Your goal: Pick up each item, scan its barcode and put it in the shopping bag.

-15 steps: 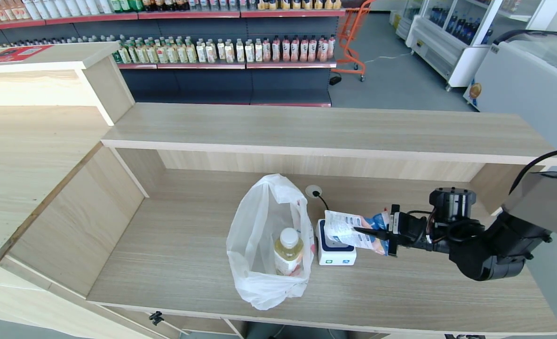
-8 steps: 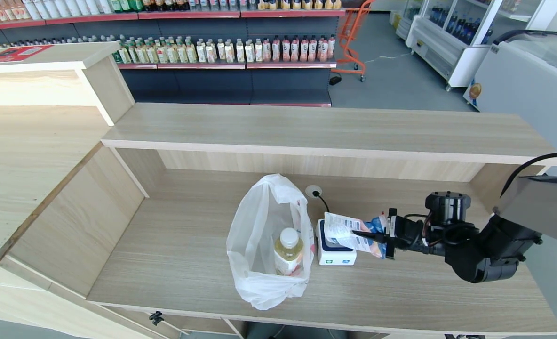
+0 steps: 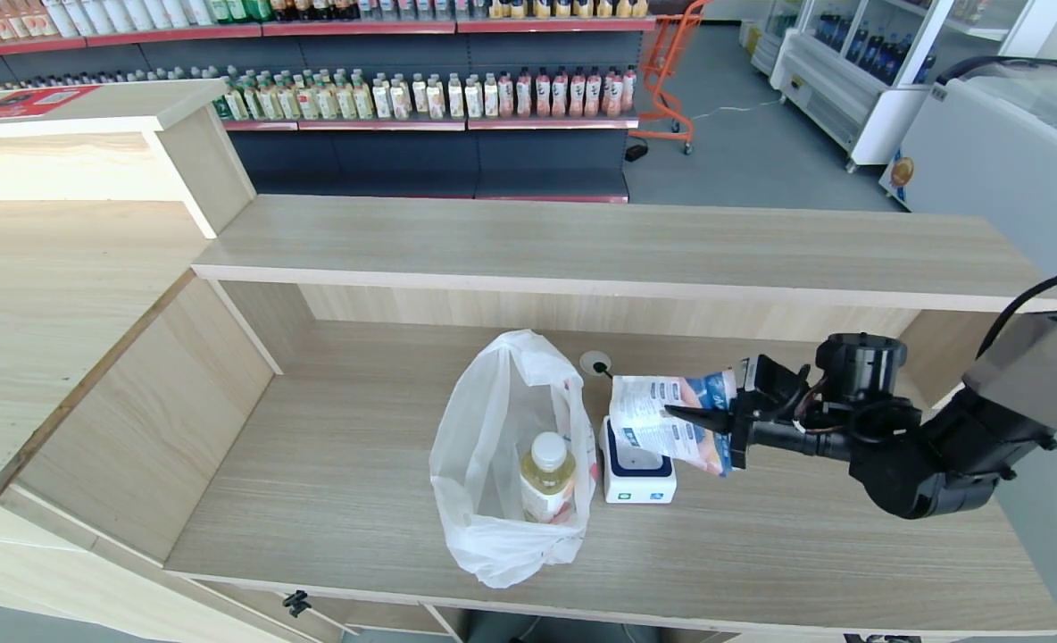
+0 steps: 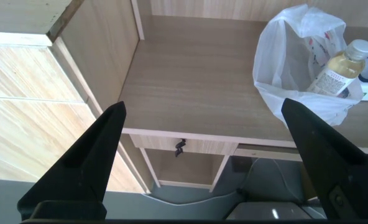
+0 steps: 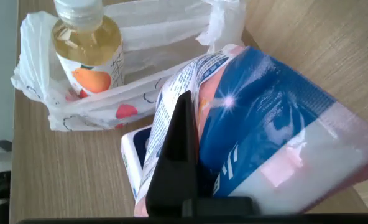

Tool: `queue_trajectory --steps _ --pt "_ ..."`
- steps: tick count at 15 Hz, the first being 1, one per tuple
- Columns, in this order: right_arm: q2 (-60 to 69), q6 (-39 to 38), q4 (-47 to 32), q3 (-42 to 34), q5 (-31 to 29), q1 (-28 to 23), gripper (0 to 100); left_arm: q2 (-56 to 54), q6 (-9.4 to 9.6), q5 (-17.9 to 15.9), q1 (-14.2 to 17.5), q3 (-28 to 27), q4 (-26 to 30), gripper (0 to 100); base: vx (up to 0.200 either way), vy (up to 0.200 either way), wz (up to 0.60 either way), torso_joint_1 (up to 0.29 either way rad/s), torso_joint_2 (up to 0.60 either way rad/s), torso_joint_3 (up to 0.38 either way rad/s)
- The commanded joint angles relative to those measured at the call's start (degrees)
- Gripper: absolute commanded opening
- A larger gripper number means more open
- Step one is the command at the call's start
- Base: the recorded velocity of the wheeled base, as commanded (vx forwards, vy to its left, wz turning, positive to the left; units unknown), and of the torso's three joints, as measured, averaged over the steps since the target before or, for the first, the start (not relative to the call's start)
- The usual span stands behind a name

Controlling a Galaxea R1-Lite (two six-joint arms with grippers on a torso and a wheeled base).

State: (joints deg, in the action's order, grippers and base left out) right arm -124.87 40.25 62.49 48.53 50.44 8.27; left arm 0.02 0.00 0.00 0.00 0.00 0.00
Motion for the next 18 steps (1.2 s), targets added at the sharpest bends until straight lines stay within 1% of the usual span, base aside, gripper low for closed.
queue_trajectory --steps 1,2,3,4,5,6,7,8,11,12,15,17,18 --pt "12.10 -17.67 -0.79 0.78 -10.98 6.15 0 -0.02 0.00 0.00 0.00 0.00 0.00 100 0.000 0.000 0.00 0.000 0.00 0.000" --pt "12.90 -21.71 -1.84 1.48 -13.88 7.47 0 -0.02 0.00 0.00 0.00 0.00 0.00 100 0.000 0.000 0.00 0.000 0.00 0.000" --pt "14.04 -30.67 -8.00 5.26 -21.44 11.16 0 -0.02 0.00 0.00 0.00 0.00 0.00 100 0.000 0.000 0.00 0.000 0.00 0.000" --pt "13.42 -35.16 -14.50 9.39 -26.63 13.71 0 -0.02 0.00 0.00 0.00 0.00 0.00 100 0.000 0.000 0.00 0.000 0.00 0.000" --pt "11.49 -39.46 -16.35 11.32 -28.56 15.73 0 -0.02 0.00 0.00 0.00 0.00 0.00 100 0.000 0.000 0.00 0.000 0.00 0.000" --pt "9.03 -44.12 -16.35 12.47 -29.44 17.40 0 -0.02 0.00 0.00 0.00 0.00 0.00 100 0.000 0.000 0.00 0.000 0.00 0.000" --pt "6.92 -45.44 -16.35 13.70 -30.14 17.93 0 -0.02 0.00 0.00 0.00 0.00 0.00 100 0.000 0.000 0.00 0.000 0.00 0.000" --pt "2.61 -47.02 -16.35 16.24 -32.87 18.98 0 -0.02 0.00 0.00 0.00 0.00 0.00 100 0.000 0.000 0.00 0.000 0.00 0.000" --pt "-3.45 -47.55 -16.26 19.67 -33.75 19.95 0 -0.02 0.00 0.00 0.00 0.00 0.00 100 0.000 0.000 0.00 0.000 0.00 0.000" --pt "-6.35 -47.37 -16.35 21.96 -33.83 20.04 0 -0.02 0.00 0.00 0.00 0.00 0.00 100 0.000 0.000 0.00 0.000 0.00 0.000" --pt "-9.87 -47.37 -16.52 24.51 -33.75 20.04 0 -0.02 0.00 0.00 0.00 0.00 0.00 100 0.000 0.000 0.00 0.000 0.00 0.000" --pt "-10.92 -44.38 -16.43 24.24 -33.66 20.04 0 -0.02 0.00 0.00 0.00 0.00 0.00 100 0.000 0.000 0.00 0.000 0.00 0.000" --pt "-11.63 -41.66 -16.43 24.24 -33.57 19.95 0 -0.02 0.00 0.00 0.00 0.00 0.00 100 0.000 0.000 0.00 0.000 0.00 0.000"
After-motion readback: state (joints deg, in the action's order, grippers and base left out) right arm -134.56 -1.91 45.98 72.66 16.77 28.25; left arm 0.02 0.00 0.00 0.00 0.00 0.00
